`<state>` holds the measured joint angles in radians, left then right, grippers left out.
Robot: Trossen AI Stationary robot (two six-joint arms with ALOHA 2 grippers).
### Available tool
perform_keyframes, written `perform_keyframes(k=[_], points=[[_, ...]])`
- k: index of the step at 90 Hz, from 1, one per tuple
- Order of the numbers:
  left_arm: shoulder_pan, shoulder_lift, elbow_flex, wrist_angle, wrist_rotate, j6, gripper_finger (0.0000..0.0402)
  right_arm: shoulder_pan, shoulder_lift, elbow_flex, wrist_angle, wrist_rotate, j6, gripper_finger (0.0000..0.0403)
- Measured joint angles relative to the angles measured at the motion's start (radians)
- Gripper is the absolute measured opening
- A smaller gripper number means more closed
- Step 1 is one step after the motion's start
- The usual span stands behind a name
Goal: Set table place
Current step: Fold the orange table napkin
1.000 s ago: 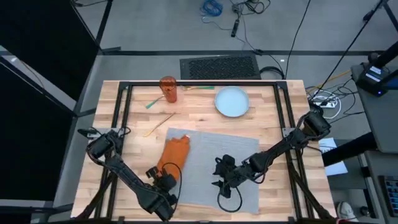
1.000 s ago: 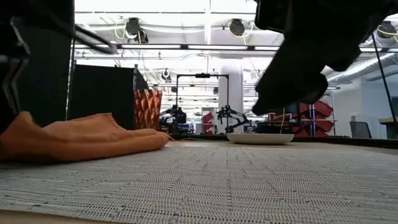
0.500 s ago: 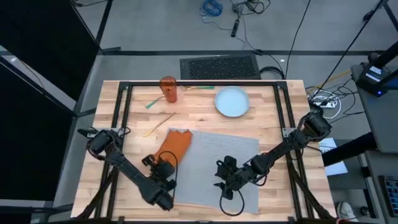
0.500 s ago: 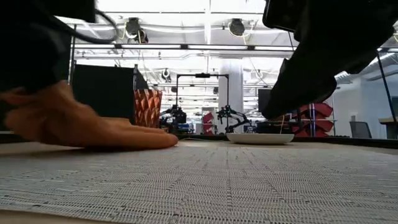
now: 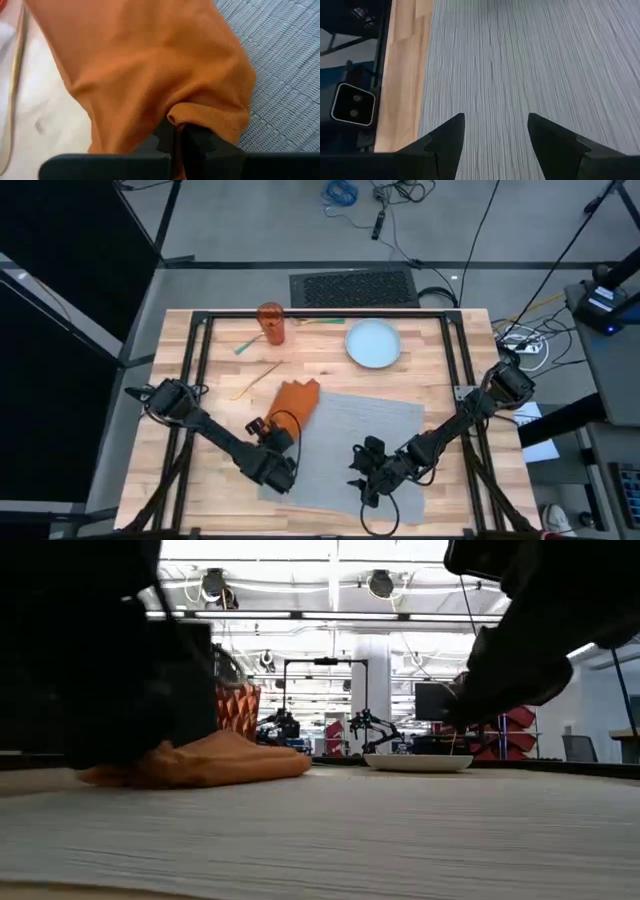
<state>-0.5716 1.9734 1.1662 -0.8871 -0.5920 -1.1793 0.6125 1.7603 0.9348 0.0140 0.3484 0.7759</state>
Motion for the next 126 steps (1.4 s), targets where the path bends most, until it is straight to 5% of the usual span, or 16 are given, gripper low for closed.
perform_keyframes(k=[70,107,126], points=[[-0.014,-0.065,0.011,0.086,0.068,0.037,0.0004,-0.018,0.0,0.0,-0.005,0.023,-0.002,0.0203],[-0.081,-0.065,0.016,0.2,0.099,0.027,0.0135,-0.032,0.0,0.0,-0.017,0.022,-0.006,0.0203],[-0.1,-0.065,0.047,0.196,0.099,0.036,0.0168,-0.031,0.0,0.0,-0.019,0.04,-0.005,0.0203]])
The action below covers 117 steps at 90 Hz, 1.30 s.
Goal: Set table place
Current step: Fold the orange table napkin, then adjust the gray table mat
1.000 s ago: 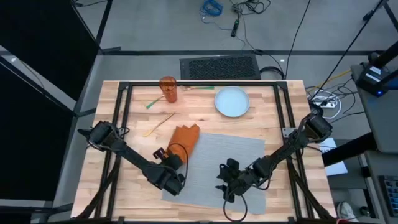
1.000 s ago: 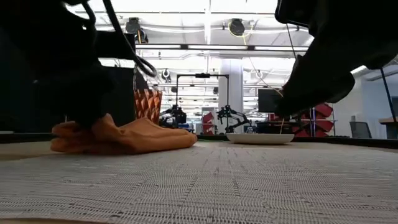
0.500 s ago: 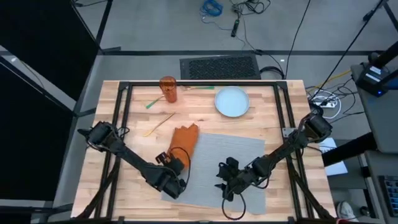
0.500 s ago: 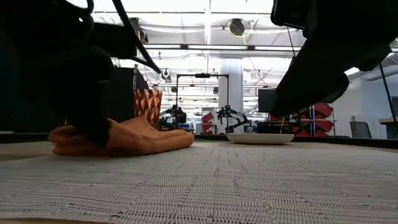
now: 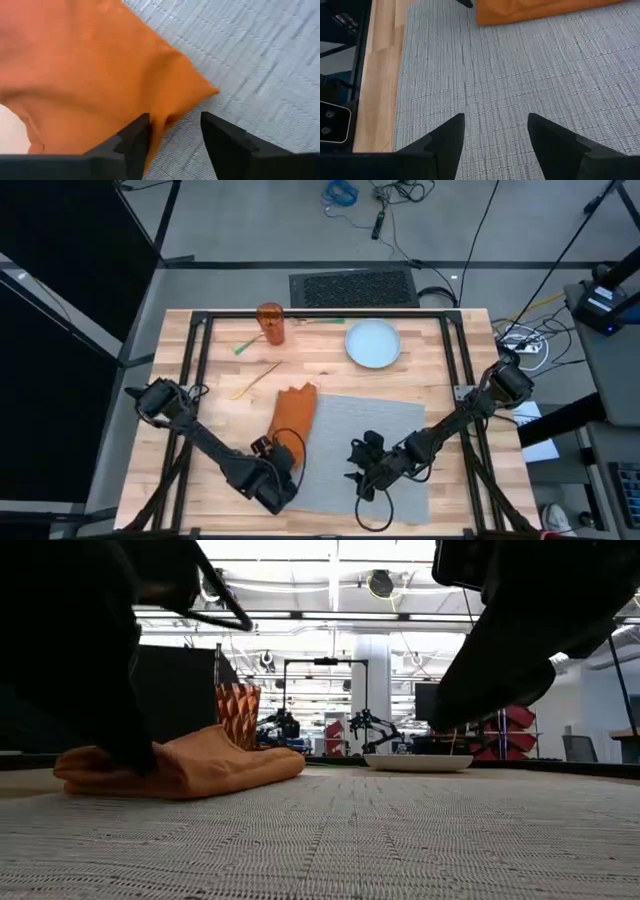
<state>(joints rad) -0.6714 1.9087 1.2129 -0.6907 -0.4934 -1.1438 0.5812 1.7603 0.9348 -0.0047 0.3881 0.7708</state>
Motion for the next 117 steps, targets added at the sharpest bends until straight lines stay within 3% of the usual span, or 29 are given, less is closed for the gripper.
perform_keyframes(k=[31,50,74,96,105,117], points=[[-0.031,0.0,0.112,-0.007,-0.008,0.11,0.017,0.0,0.0,0.0,-0.04,0.036,0.013,0.0203],[0.01,-0.001,0.118,-0.006,-0.113,0.197,0.0169,0.0,0.0,0.0,-0.122,0.086,0.066,0.0203],[0.143,-0.001,0.12,-0.015,0.012,0.304,0.0169,0.066,-0.04,0.0,-0.123,0.164,0.126,0.0191],[0.265,-0.001,0.161,-0.092,0.15,0.485,0.0169,0.141,-0.135,0.0,-0.472,0.238,0.323,0.0162],[0.299,-0.001,0.184,-0.111,0.202,0.561,0.0169,0.174,-0.154,0.0,-0.595,0.221,0.41,0.0155],[0.334,-0.001,0.204,-0.112,0.217,0.643,0.0169,0.183,-0.156,0.0,-0.699,0.099,0.456,0.0153]])
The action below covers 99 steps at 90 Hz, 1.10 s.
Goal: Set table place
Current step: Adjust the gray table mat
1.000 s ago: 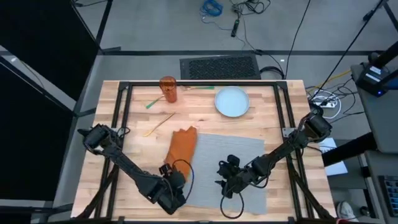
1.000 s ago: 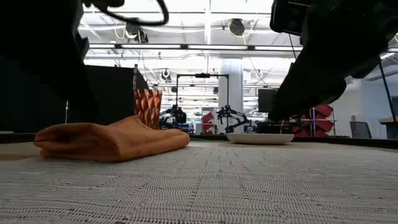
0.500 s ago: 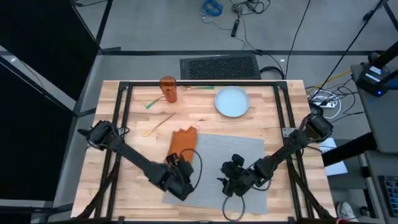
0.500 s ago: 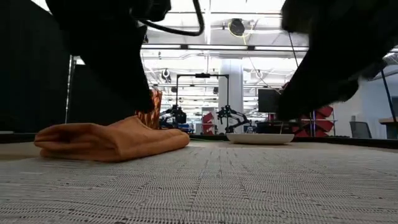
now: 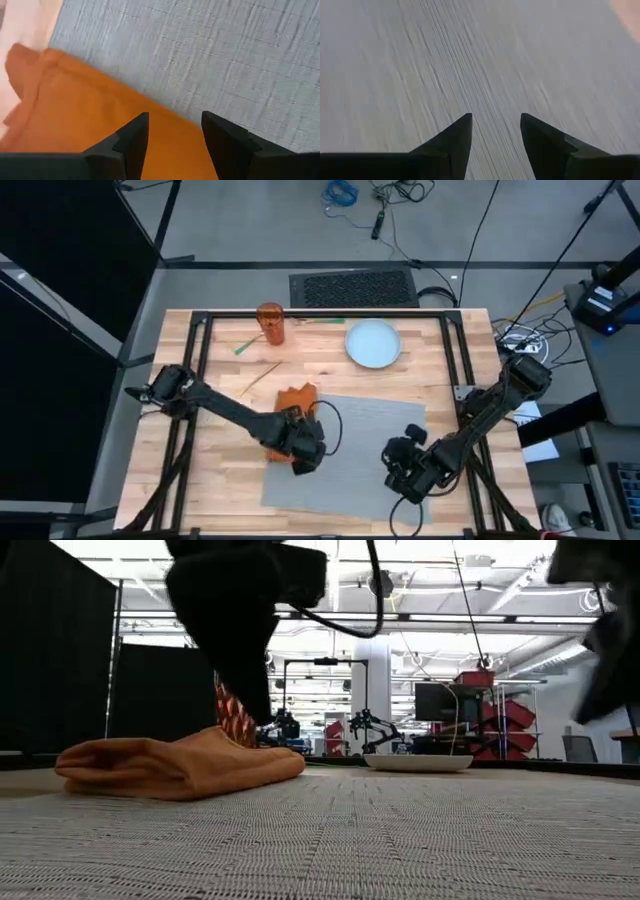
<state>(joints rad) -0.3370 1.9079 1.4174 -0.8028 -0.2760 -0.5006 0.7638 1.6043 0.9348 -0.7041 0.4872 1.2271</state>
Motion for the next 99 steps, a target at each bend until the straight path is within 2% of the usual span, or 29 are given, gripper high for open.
perform_keyframes(k=[12,32,46,71,99], points=[[0.043,0.004,0.011,0.037,0.087,0.064,0.0169,-0.015,0.0,0.0,-0.03,-0.092,-0.011,0.0153],[0.102,0.052,0.011,0.062,0.202,0.152,0.0169,-0.054,0.0,0.0,-0.036,-0.184,-0.042,0.0153],[0.13,0.122,0.011,0.076,0.291,0.223,0.0169,-0.065,0.002,0.0,-0.037,-0.205,-0.044,0.0153],[0.154,0.168,0.014,0.116,0.307,0.27,0.0169,-0.086,0.002,0.0,-0.04,-0.26,-0.056,0.0153],[0.182,0.171,0.014,0.121,0.276,0.257,0.0169,-0.174,0.002,-0.052,-0.001,-0.315,-0.121,0.0153]])
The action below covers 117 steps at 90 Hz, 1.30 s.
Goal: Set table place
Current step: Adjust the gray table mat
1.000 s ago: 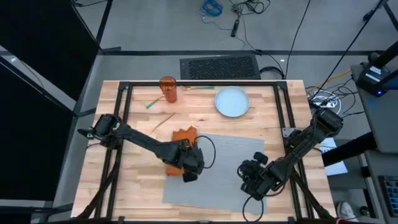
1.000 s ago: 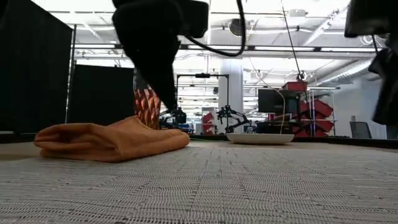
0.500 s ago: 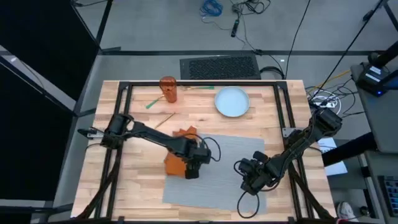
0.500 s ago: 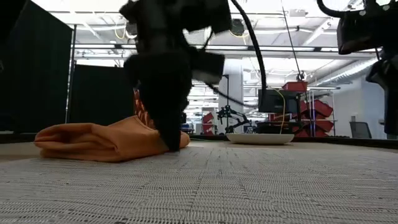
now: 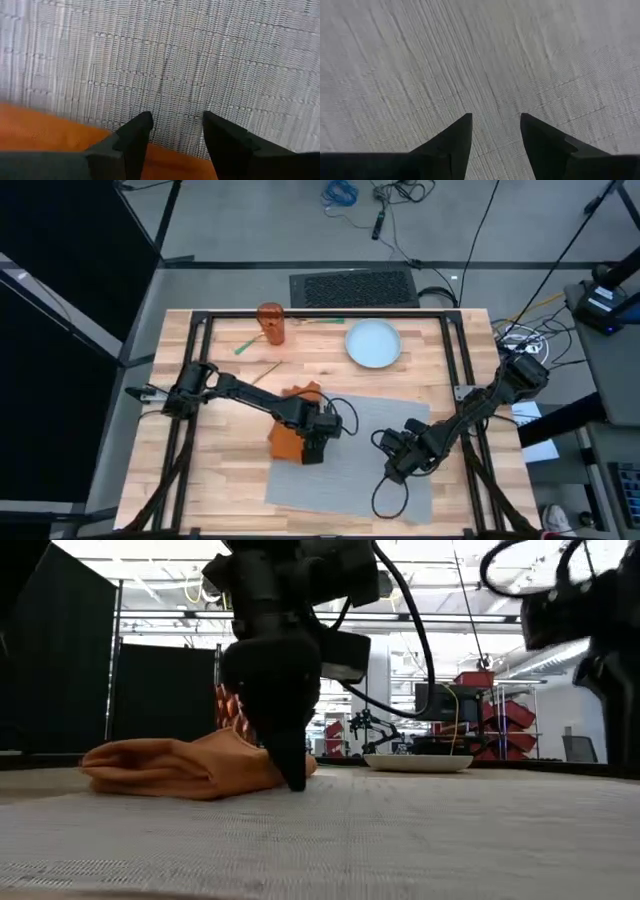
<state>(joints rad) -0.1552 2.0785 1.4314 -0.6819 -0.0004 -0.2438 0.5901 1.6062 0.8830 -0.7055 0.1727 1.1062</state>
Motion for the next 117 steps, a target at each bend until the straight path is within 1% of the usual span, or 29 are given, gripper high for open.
perform_keyframes(k=[20,54,65,90,117], points=[[0.004,0.001,-0.001,-0.005,-0.023,-0.01,0.0169,-0.061,-0.005,-0.095,0.113,-0.026,-0.028,0.0153],[-0.005,-0.001,-0.038,-0.067,-0.055,-0.039,0.0169,-0.159,-0.002,-0.103,0.189,-0.01,-0.171,0.0153],[-0.014,-0.002,-0.048,-0.066,-0.093,-0.06,0.0169,-0.185,-0.001,-0.103,0.21,-0.012,-0.202,0.0153],[-0.039,-0.002,-0.051,-0.107,-0.171,-0.074,0.0169,-0.201,0.0,-0.103,0.214,-0.017,-0.22,0.0153],[-0.069,-0.002,-0.051,-0.115,-0.204,-0.118,0.0169,-0.184,0.002,-0.105,0.255,-0.006,-0.205,0.0153]])
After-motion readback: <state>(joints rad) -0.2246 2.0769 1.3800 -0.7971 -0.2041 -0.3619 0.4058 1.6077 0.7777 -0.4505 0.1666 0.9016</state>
